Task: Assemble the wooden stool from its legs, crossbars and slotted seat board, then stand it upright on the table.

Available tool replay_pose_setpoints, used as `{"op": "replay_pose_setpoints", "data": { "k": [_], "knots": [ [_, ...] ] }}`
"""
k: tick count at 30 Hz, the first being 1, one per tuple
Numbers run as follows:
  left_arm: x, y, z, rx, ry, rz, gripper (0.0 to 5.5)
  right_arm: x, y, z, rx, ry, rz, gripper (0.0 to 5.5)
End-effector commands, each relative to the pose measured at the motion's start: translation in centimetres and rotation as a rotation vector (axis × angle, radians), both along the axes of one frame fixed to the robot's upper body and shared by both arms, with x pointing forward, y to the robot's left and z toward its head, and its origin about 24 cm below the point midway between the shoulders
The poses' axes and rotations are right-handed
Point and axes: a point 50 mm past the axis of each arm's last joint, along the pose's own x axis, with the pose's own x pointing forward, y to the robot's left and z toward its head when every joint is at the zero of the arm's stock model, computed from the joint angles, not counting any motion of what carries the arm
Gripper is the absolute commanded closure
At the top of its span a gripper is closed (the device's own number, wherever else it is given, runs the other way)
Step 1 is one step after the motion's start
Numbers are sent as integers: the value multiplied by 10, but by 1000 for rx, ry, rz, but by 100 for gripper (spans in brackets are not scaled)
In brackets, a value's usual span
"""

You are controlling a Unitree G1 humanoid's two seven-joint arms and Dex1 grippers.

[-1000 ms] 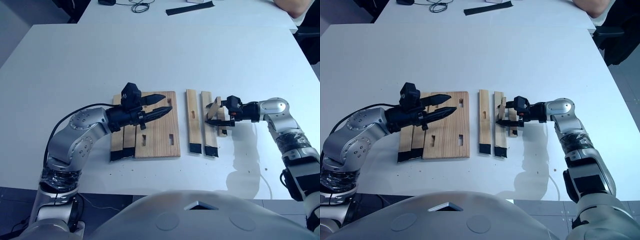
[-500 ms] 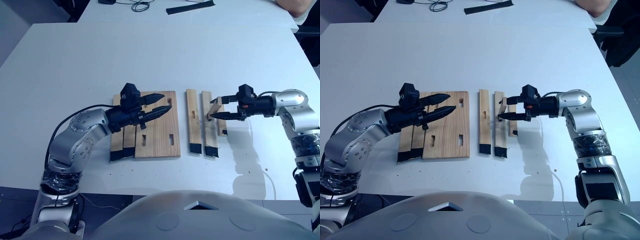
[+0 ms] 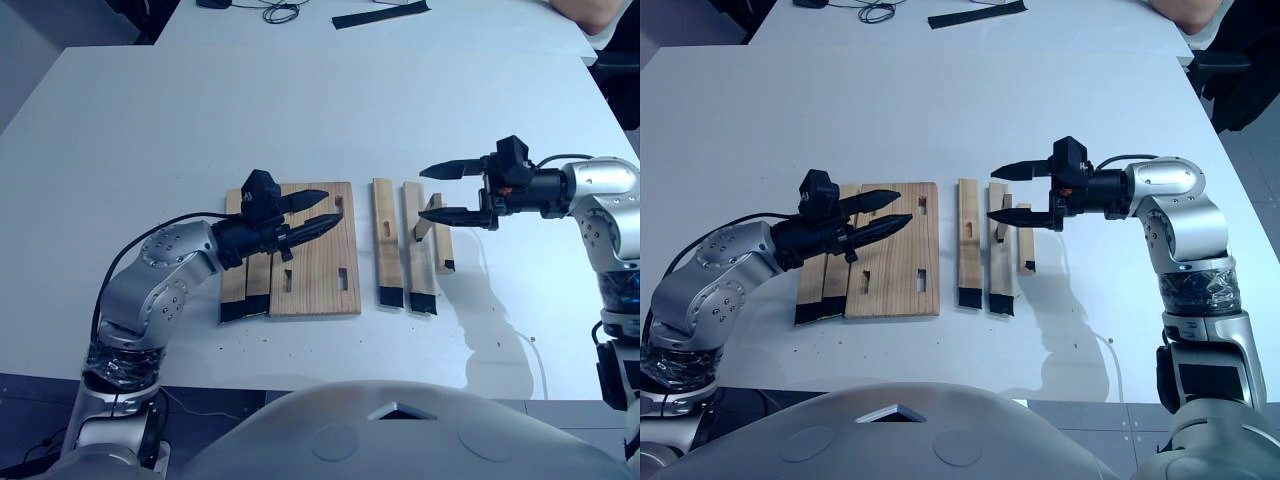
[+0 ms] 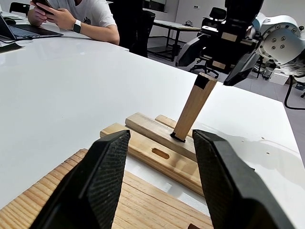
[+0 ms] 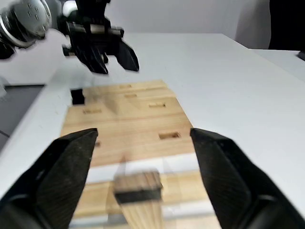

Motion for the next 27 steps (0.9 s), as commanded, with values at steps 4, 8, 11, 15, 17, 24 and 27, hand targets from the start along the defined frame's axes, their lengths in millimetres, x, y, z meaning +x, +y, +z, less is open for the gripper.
{"op": "replay_pose_setpoints", "data": {
  "k": [4,8,11,15,17,24,27],
  "knots": [
    [-1,-1,2,19,-16,-19,307,2,33,33,190,-61,25,187],
    [1,-2,2,20,-18,-23,307,4,49,27,208,-77,18,187],
    [1,-2,1,22,-18,-24,307,6,51,28,208,-85,17,187],
    [1,-2,1,23,-18,-24,307,9,55,49,267,-123,33,187],
    [1,-2,0,23,-17,-22,307,10,57,62,320,-135,43,187],
    [1,-2,0,23,-13,-28,307,12,43,-7,122,-10,-18,187],
    [1,-1,0,24,-10,-32,307,12,33,-42,34,36,-59,187]
  ]
}}
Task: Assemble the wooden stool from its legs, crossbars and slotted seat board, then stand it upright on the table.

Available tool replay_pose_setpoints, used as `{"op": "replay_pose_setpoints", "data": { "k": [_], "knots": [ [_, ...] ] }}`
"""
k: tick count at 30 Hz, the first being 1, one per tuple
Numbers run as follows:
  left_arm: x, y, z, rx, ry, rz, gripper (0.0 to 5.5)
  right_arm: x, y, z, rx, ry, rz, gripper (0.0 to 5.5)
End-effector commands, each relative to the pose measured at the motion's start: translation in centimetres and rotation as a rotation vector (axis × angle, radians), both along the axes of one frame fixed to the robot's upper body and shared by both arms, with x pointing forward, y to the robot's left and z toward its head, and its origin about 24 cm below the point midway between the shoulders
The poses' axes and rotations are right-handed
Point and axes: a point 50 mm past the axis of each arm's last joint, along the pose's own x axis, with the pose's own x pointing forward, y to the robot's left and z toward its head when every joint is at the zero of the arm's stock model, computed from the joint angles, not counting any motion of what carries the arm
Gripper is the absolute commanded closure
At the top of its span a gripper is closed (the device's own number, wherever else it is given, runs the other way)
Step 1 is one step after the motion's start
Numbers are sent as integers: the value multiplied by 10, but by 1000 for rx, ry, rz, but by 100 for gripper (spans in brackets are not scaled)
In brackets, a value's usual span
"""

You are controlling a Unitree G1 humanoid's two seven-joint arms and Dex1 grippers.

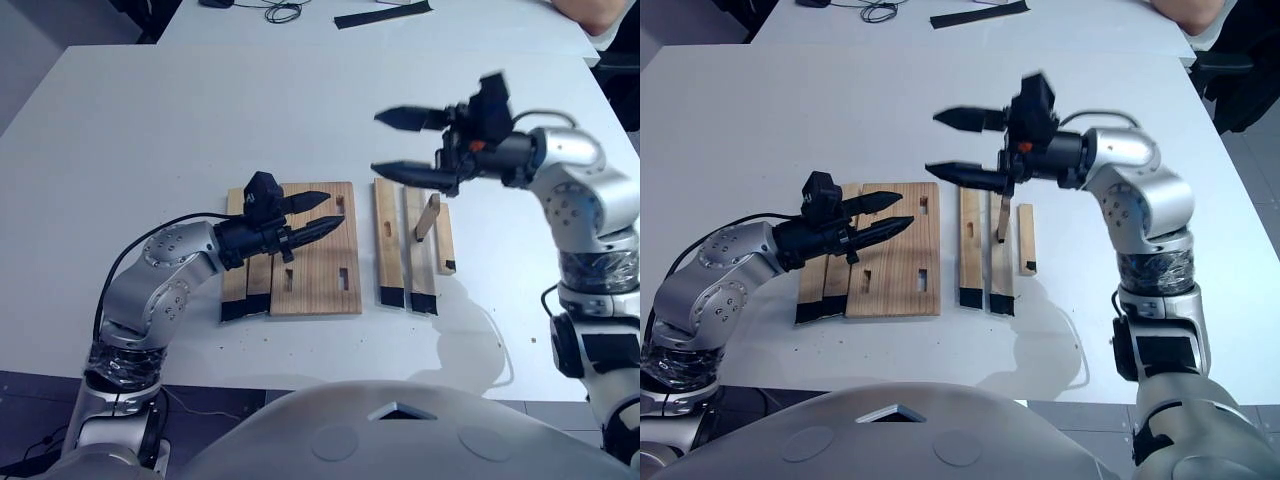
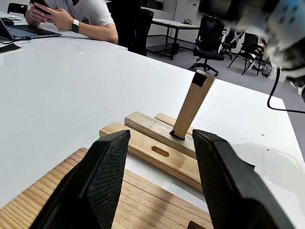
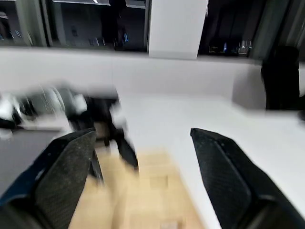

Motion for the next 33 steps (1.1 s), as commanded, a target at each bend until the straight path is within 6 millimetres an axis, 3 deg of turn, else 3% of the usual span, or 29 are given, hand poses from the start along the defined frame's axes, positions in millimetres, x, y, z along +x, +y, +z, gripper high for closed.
{"op": "replay_pose_setpoints", "data": {
  "k": [1,3,7,10,14,17,22,27,30,33],
  "knots": [
    [1,0,1,13,-2,-17,307,-2,-13,-36,-106,41,-37,187],
    [1,0,1,12,-1,-15,307,-1,-10,-35,-82,30,-36,187],
    [-1,0,0,8,-1,-4,307,0,-4,-7,22,-1,-17,187],
    [-1,-1,-1,4,-1,4,307,-6,-3,21,79,-44,10,187],
    [-4,0,-2,-4,-2,26,307,-15,-4,80,256,-118,3,187],
    [-8,2,-4,-7,0,51,307,-33,-11,107,405,-22,51,187],
    [-17,7,-6,-4,11,93,307,-76,-36,91,265,200,126,187],
    [-26,17,-8,10,24,143,307,-96,-72,72,70,321,16,206],
    [-30,19,-9,16,33,154,307,-105,-78,46,-101,346,-22,252],
    [-29,17,-10,16,34,150,307,-107,-71,11,-291,308,-92,255]
  ]
}}
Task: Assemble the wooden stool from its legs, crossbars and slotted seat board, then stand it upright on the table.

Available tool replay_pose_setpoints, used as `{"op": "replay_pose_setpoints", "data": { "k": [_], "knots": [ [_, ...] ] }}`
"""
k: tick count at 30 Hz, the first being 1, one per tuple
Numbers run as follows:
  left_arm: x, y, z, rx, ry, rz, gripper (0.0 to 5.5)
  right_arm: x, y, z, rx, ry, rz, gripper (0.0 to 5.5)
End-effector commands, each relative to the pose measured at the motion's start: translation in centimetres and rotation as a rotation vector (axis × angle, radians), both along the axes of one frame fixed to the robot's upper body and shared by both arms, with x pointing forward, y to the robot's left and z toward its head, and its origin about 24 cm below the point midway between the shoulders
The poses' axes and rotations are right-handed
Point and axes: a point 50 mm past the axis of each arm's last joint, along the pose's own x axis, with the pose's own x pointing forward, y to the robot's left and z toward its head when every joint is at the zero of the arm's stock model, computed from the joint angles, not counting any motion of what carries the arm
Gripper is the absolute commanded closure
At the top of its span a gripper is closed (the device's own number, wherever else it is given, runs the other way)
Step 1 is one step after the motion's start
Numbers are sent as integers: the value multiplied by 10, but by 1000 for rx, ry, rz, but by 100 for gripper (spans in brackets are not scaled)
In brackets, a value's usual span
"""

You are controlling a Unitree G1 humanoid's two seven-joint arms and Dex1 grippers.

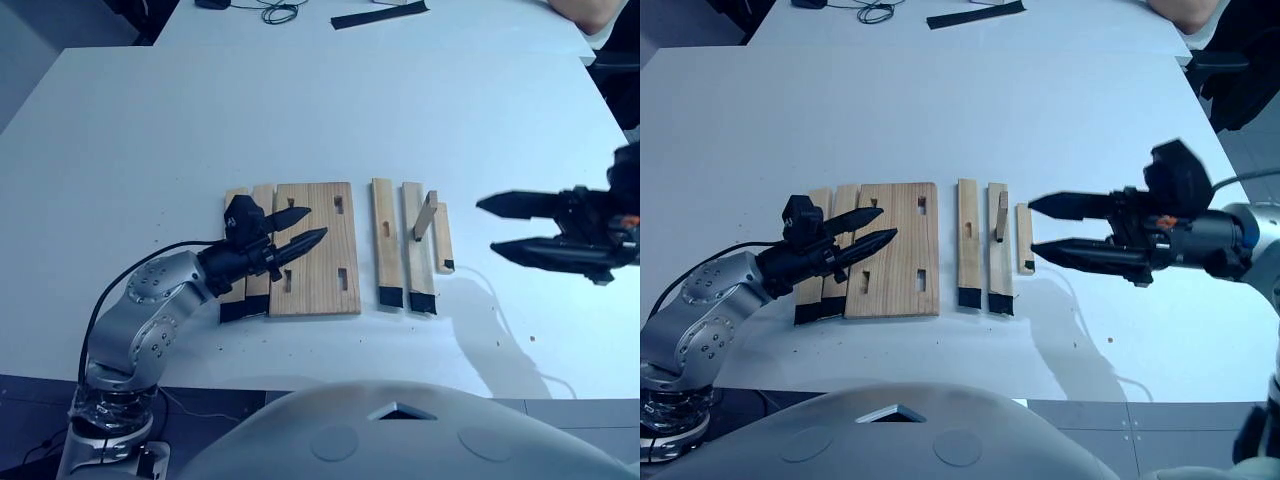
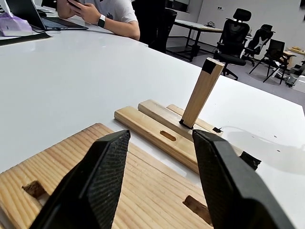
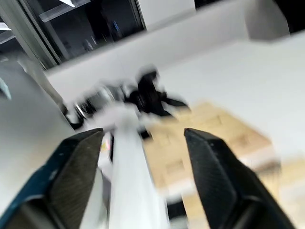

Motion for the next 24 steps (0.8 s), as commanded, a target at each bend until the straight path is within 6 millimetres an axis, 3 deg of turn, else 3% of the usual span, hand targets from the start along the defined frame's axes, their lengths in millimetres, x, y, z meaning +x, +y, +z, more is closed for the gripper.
{"op": "replay_pose_setpoints", "data": {
  "k": [1,4,7,18,24],
  "knots": [
    [2,-1,2,17,-8,-4,307,0,11,-43,-260,-59,-39,255],
    [4,-3,2,23,-9,-16,307,10,18,-67,-396,-152,-159,255],
    [4,-3,2,27,-7,-19,307,18,20,-77,-477,-227,-280,237],
    [1,0,0,45,3,-13,307,7,41,-74,-475,-164,-451,83],
    [-1,-3,-2,47,10,-6,307,6,51,-87,-479,-101,-517,13]
  ]
}}
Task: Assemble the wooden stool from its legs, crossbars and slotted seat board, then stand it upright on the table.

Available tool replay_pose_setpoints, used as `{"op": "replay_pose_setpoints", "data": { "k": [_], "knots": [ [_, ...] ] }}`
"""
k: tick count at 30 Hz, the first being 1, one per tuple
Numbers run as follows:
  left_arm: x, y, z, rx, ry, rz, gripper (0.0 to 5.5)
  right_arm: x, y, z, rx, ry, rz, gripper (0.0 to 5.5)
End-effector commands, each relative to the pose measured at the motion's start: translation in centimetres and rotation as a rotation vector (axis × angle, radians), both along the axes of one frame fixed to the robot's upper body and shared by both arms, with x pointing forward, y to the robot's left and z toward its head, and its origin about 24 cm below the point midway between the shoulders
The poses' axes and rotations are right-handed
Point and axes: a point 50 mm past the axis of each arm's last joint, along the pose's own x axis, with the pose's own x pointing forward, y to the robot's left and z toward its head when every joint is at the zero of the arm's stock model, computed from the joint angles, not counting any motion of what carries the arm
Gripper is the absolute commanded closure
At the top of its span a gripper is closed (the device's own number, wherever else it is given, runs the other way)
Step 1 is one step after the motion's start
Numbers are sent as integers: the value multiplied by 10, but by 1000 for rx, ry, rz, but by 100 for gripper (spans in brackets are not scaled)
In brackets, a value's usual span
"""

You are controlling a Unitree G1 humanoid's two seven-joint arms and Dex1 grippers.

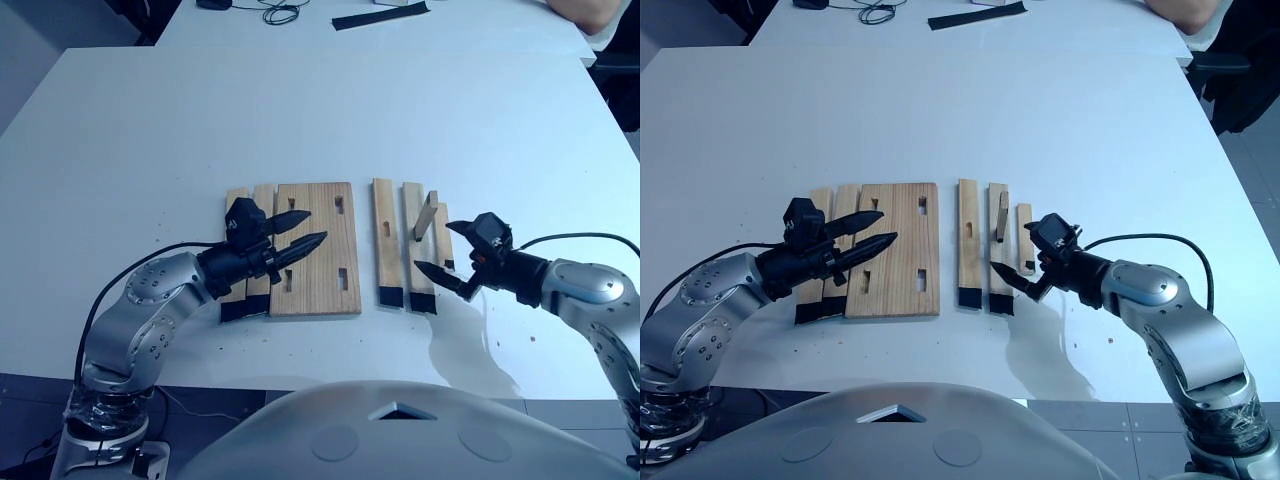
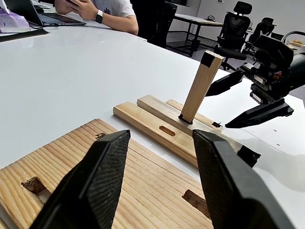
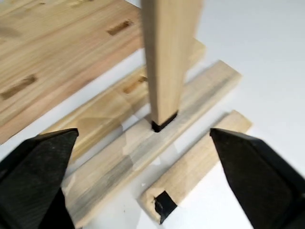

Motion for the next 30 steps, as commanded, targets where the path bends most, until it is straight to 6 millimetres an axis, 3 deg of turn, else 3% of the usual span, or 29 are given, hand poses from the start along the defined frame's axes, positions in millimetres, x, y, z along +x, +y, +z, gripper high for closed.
{"op": "replay_pose_setpoints", "data": {
  "k": [1,8,19,30],
  "knots": [
    [-2,-2,-2,22,10,2,307,0,8,-7,7,17,-27,13],
    [-1,-4,-2,27,11,-8,307,-1,14,-25,5,27,-67,13],
    [-1,-5,-2,30,14,-17,307,-8,0,-49,-51,54,-102,13],
    [-4,-6,-4,25,16,3,307,2,-14,-45,-137,-38,-17,13]
  ]
}}
